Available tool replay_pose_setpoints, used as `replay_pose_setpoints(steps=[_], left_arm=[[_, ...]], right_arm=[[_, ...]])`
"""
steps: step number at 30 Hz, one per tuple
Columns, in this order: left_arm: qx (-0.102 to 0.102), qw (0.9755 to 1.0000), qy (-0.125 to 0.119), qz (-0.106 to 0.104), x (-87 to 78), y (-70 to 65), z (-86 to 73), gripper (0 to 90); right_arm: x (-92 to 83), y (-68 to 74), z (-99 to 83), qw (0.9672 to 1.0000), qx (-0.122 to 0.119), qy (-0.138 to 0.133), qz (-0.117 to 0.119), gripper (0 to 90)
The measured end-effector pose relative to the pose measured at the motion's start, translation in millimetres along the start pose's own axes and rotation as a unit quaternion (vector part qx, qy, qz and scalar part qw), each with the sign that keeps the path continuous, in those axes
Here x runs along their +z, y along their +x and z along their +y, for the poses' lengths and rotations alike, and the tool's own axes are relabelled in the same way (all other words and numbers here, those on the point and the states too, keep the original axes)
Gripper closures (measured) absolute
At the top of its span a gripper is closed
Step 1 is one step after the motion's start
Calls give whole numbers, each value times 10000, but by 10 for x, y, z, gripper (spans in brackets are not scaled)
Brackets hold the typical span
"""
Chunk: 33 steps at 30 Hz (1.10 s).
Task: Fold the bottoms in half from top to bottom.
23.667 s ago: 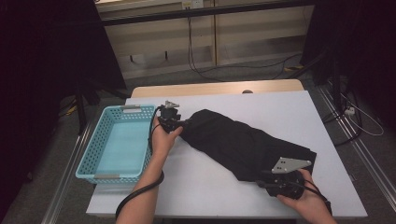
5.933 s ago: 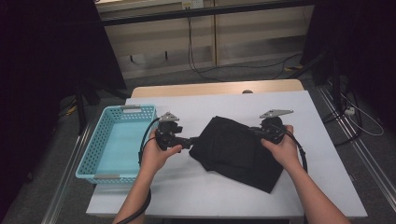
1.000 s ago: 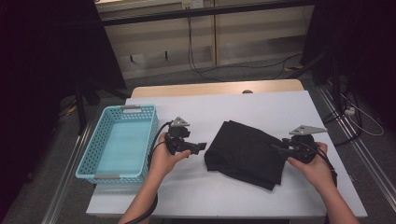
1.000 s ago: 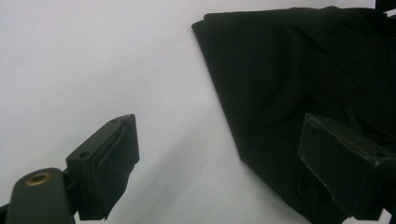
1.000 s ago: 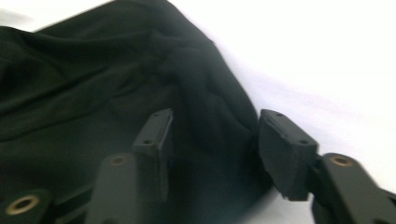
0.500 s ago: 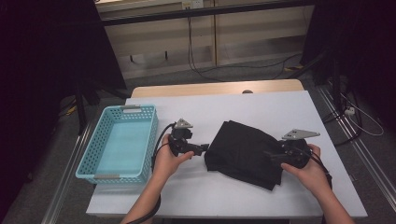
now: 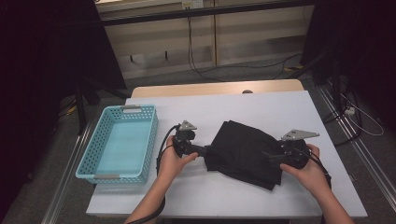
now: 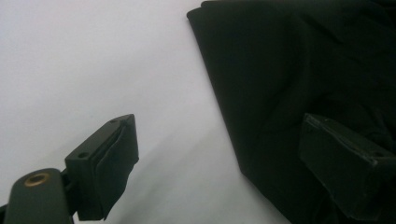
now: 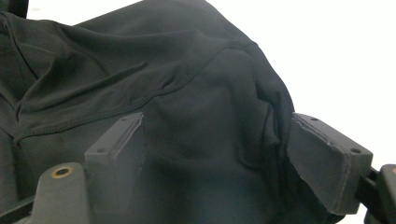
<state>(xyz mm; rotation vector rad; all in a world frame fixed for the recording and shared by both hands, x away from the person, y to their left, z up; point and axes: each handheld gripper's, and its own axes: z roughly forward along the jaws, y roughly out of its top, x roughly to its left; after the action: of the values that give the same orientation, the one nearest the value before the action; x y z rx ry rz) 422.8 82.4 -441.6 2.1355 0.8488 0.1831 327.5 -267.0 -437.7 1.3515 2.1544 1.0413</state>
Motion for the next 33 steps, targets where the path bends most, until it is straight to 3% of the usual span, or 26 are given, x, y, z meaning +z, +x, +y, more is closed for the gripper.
replay_pose_setpoints(steps=[8,10,33], left_arm=[[99,9999,78,96,16,-37,-32,124],[113,9999,102,31,13,-43,-38,124],[421,9984,340,133,-35,-203,-205,126]], right_arm=[[-9,-12,-8,10000,-42,8,-4,186],[-13,-21,-12,10000,-31,5,-26,186],[-45,-50,-23,10000,-11,-58,-36,185]])
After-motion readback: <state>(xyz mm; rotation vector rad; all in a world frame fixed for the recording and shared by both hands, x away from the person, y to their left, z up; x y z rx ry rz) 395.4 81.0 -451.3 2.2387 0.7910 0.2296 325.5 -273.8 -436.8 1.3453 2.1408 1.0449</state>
